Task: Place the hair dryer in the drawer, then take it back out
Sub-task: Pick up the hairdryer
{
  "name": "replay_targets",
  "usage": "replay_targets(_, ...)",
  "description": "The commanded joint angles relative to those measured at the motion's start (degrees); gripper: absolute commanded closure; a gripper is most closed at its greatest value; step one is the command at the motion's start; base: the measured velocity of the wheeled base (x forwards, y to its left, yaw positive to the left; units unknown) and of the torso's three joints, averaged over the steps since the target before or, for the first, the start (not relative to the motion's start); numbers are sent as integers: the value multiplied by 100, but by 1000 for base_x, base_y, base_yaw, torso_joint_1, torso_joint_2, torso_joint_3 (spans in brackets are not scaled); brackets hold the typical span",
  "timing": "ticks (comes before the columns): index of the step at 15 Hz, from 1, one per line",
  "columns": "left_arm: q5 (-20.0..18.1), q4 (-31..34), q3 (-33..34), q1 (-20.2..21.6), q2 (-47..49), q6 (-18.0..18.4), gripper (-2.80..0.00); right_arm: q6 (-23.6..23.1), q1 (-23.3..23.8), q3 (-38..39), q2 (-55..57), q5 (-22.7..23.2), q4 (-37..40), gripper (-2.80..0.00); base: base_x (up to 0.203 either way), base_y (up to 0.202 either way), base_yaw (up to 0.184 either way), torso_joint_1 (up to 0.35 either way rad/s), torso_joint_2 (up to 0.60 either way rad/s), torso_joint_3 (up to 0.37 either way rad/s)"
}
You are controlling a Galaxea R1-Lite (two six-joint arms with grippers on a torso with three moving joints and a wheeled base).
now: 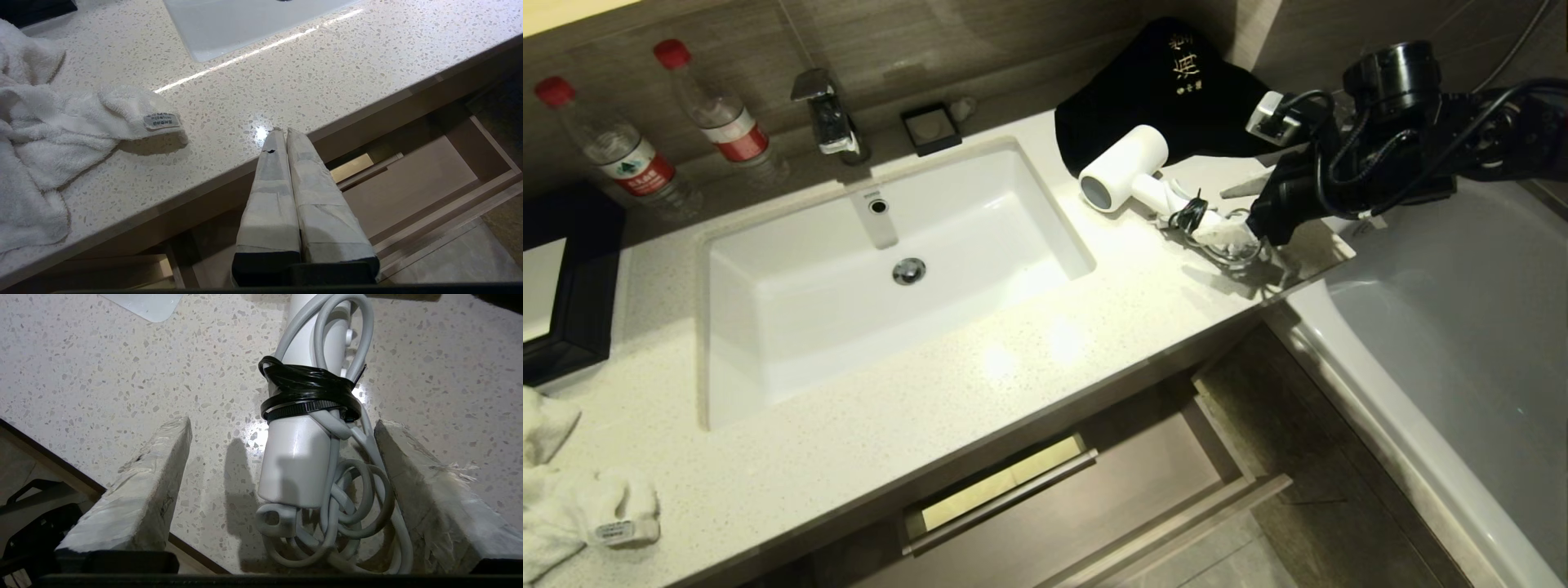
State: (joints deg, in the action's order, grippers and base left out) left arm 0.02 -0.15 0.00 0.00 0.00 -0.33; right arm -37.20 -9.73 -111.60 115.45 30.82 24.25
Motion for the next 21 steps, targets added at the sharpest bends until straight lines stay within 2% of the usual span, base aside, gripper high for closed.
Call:
replay_targets(1, -2, -3, 0, 0, 0, -2, 0, -17, -3, -2, 186, 30, -37, -280, 0, 0, 0, 0, 0, 0)
replay_targets(9, 6, -3, 0, 0, 5, -2, 0, 39, 12, -2, 656, 42, -1080, -280, 0, 0, 0, 0, 0, 0)
replay_targets(16, -2, -3, 0, 0, 0, -2, 0, 37, 85, -2, 813, 56, -1396, -280, 0, 0, 0, 0, 0, 0)
replay_targets(17, 6, -3, 0, 0, 9, -2, 0, 46, 85, -2, 813, 56, -1397, 0, 0, 0, 0, 0, 0, 0)
replay_targets(21, 6, -3, 0, 0, 8, -2, 0, 2, 155, 7, 778, 207, -1362, 0, 0, 0, 0, 0, 0, 0)
